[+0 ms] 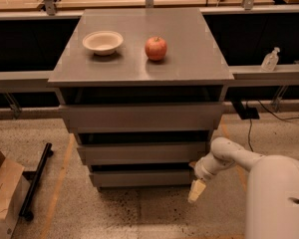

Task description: Open bottom drawer

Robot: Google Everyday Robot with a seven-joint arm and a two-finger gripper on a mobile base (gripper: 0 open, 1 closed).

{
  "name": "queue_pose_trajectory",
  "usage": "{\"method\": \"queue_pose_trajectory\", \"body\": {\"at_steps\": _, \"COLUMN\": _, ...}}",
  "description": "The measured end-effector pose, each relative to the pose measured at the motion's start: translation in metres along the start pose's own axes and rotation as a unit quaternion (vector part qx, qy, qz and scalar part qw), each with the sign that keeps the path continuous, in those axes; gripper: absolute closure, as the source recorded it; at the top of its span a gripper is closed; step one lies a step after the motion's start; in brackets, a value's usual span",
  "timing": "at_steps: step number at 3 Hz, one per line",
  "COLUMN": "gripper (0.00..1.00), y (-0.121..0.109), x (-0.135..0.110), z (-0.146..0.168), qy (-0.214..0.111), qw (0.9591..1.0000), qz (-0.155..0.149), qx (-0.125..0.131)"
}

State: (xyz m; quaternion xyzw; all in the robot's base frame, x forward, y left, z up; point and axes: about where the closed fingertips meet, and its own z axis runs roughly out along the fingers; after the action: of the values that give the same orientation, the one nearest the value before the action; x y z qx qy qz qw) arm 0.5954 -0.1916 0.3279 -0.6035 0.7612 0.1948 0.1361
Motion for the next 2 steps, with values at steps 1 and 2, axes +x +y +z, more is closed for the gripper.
{"method": "queue_pose_trajectory", "body": {"at_steps": 1, "gripper": 0.00, "y": 0.002, "x": 0.008, "z": 0.017, "qy": 0.011, "qw": 0.9998, "qz": 0.015, "qx": -0.003}}
{"method": "queue_pose_trajectory", "body": {"at_steps": 2, "gripper": 0.00, "y": -0.005, "x": 0.016, "z": 0.038, "qy": 0.009, "qw": 0.9996, "qz": 0.024, "qx": 0.013}}
